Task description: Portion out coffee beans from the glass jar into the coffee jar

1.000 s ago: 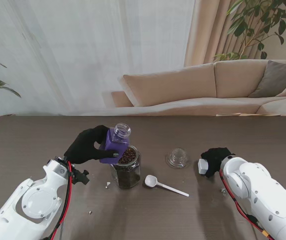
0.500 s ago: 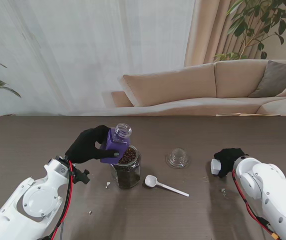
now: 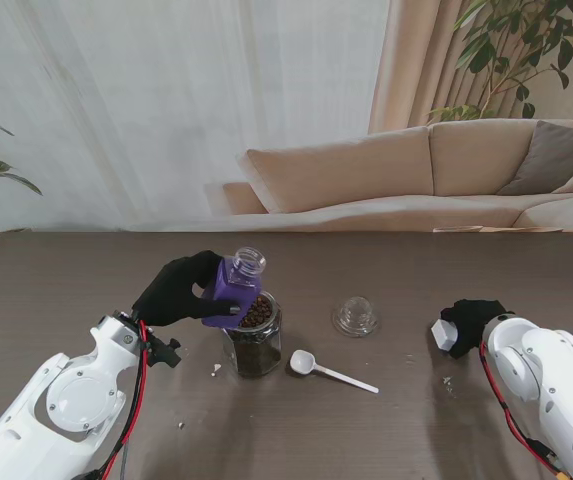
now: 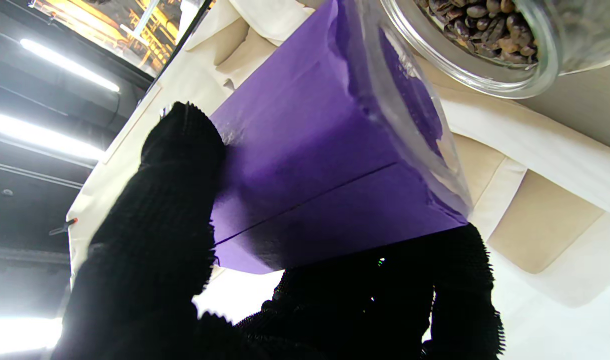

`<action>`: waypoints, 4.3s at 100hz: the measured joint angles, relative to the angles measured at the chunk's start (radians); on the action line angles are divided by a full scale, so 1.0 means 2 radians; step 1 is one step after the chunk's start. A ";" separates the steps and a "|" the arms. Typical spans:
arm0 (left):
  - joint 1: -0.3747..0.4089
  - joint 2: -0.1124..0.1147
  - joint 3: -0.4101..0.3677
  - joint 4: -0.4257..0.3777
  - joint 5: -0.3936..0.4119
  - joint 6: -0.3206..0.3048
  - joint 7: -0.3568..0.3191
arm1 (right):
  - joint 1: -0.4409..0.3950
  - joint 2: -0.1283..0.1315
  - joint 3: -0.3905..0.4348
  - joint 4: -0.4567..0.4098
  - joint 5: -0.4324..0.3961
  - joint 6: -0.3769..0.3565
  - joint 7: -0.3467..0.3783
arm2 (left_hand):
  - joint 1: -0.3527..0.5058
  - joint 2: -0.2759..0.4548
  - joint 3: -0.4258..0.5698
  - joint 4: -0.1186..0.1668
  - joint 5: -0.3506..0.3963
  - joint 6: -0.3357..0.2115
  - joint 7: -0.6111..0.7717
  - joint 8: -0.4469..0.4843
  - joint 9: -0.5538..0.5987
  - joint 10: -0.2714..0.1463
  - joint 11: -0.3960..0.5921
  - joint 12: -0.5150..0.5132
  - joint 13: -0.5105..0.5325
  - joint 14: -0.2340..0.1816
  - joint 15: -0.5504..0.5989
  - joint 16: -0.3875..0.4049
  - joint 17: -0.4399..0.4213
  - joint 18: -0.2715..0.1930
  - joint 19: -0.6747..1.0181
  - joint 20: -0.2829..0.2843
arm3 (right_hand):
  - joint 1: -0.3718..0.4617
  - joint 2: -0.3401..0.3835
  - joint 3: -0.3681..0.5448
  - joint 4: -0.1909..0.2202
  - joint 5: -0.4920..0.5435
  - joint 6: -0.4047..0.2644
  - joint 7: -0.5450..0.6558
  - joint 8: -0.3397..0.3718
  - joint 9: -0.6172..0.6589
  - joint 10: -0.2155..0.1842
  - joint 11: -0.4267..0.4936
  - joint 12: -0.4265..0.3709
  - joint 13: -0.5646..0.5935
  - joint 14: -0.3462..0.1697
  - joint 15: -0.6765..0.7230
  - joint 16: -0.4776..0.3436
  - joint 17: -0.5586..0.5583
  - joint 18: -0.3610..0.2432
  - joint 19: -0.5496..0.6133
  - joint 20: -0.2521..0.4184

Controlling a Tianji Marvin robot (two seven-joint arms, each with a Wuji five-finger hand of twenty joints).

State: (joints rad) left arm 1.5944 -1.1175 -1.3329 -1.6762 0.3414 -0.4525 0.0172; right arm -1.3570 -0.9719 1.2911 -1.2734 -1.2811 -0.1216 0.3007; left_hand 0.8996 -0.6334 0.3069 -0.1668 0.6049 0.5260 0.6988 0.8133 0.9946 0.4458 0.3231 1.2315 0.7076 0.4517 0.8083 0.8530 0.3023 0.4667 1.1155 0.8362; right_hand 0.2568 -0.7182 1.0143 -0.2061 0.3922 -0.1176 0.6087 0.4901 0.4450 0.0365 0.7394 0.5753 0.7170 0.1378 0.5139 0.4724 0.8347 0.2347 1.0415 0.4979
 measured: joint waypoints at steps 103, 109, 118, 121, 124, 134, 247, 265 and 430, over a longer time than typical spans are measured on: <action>0.001 0.000 -0.002 0.003 0.001 -0.001 0.003 | -0.081 -0.019 0.044 -0.180 0.097 0.008 -0.027 | 0.000 0.000 0.000 0.000 0.000 0.000 0.000 0.000 0.000 0.000 0.000 0.000 0.000 0.000 0.000 0.000 0.000 0.000 0.000 0.000 | -0.016 0.050 -0.058 0.010 0.040 0.018 -0.006 -0.010 0.035 0.018 -0.026 -0.043 0.005 0.018 -0.055 -0.040 0.000 0.001 -0.038 0.009; 0.002 0.000 -0.004 0.003 0.001 -0.002 0.006 | -0.089 -0.019 0.039 -0.194 0.119 0.013 -0.024 | 0.000 0.000 0.000 0.000 0.000 0.000 0.000 0.000 0.000 0.000 0.000 0.000 0.000 0.000 0.000 0.000 0.000 0.000 0.000 0.000 | -0.015 0.050 -0.058 0.010 0.057 0.018 0.001 -0.010 0.054 0.018 -0.021 -0.044 0.014 0.018 -0.053 -0.039 0.000 0.002 -0.038 0.009; 0.004 0.000 -0.005 0.003 0.000 -0.003 0.008 | -0.097 -0.021 0.030 -0.207 0.128 0.016 -0.021 | 0.000 0.000 0.000 0.000 0.000 0.000 0.000 0.000 0.000 0.000 0.000 0.000 0.000 0.000 0.000 0.000 0.000 0.000 0.000 0.000 | -0.015 0.049 -0.054 0.010 0.068 0.017 0.004 -0.010 0.063 0.018 -0.031 -0.044 0.022 0.018 -0.051 -0.038 0.000 0.002 -0.038 0.009; 0.004 0.000 -0.005 0.003 0.000 -0.003 0.009 | -0.099 -0.022 0.027 -0.209 0.129 0.016 -0.021 | 0.000 0.000 0.000 0.000 0.000 0.000 0.000 0.000 0.000 0.000 0.000 0.000 0.000 0.000 0.000 0.000 0.000 0.000 0.000 0.000 | -0.010 0.048 -0.044 0.010 0.070 0.017 0.005 -0.010 0.066 0.018 -0.026 -0.044 0.022 0.018 -0.051 -0.037 0.000 0.002 -0.038 0.009; 0.004 0.000 -0.005 0.003 0.000 -0.003 0.009 | -0.100 -0.022 0.024 -0.211 0.132 0.017 -0.022 | 0.000 0.000 0.000 0.000 0.000 0.000 0.000 0.000 0.000 0.000 0.000 0.000 0.000 0.000 0.000 0.000 0.000 0.000 0.000 0.000 | -0.010 0.048 -0.043 0.010 0.070 0.017 0.004 -0.010 0.066 0.018 -0.032 -0.044 0.022 0.018 -0.051 -0.035 0.000 0.002 -0.038 0.009; 0.003 0.000 -0.005 0.003 -0.003 -0.003 0.008 | -0.104 -0.023 0.008 -0.216 0.147 0.024 -0.028 | 0.000 0.000 0.000 0.000 0.000 0.000 0.000 0.000 0.000 0.000 0.000 0.000 0.000 0.000 0.000 0.000 0.000 0.000 0.000 0.000 | -0.003 0.027 -0.019 0.010 0.070 0.017 0.004 -0.010 0.066 0.018 -0.032 -0.043 0.041 0.018 -0.045 -0.029 0.000 0.003 -0.034 0.009; 0.018 -0.001 -0.021 -0.001 -0.002 -0.019 0.018 | -0.055 -0.041 -0.178 -0.146 0.171 0.152 -0.127 | 0.000 0.000 0.000 0.000 0.000 0.000 0.000 0.000 0.000 0.000 0.000 0.000 0.000 0.000 0.000 0.001 0.000 0.000 0.000 0.000 | 0.027 -0.070 0.049 0.010 0.133 -0.005 0.020 -0.011 0.098 0.018 0.015 0.012 0.089 -0.004 0.121 0.054 0.000 0.003 0.041 0.023; 0.019 -0.001 -0.022 -0.003 -0.002 -0.018 0.018 | -0.041 -0.046 -0.196 -0.125 0.183 0.163 -0.139 | 0.000 0.000 0.000 0.000 0.000 0.000 0.000 0.000 0.000 0.000 0.000 0.000 0.000 0.000 0.000 0.001 0.000 0.000 0.000 0.000 | 0.027 -0.070 0.049 0.010 0.133 0.000 0.020 -0.011 0.108 0.018 0.015 0.013 0.094 -0.004 0.121 0.055 0.000 0.003 0.043 0.023; 0.028 -0.002 -0.023 -0.012 0.002 -0.010 0.023 | 0.013 -0.063 -0.269 -0.067 0.224 0.205 -0.183 | 0.000 0.000 0.000 0.000 0.000 0.000 0.000 0.000 0.000 0.000 0.000 0.000 0.000 0.001 0.000 0.001 0.000 0.000 0.000 0.001 | 0.096 -0.102 0.084 -0.014 0.195 0.019 0.122 0.004 0.172 0.018 0.027 0.013 0.132 -0.011 0.142 0.061 0.000 0.003 0.054 0.023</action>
State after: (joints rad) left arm 1.6498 -1.1221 -1.3781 -1.7007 0.3447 -0.4723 0.0622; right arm -1.3309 -1.0977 0.7537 -1.4072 -0.8334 0.2889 -0.0660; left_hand 0.8996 -0.6334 0.3069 -0.1668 0.6049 0.5260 0.6988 0.8133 0.9946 0.4458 0.3231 1.2315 0.7075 0.4537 0.8084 0.8550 0.3023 0.4668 1.1156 0.8380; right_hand 0.4493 -0.9217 1.1825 -0.2343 0.7829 -0.0787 0.8532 0.4986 0.7886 0.0719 0.7937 0.6014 0.9820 0.1153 0.7978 0.5954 0.8345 0.2403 1.1498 0.5430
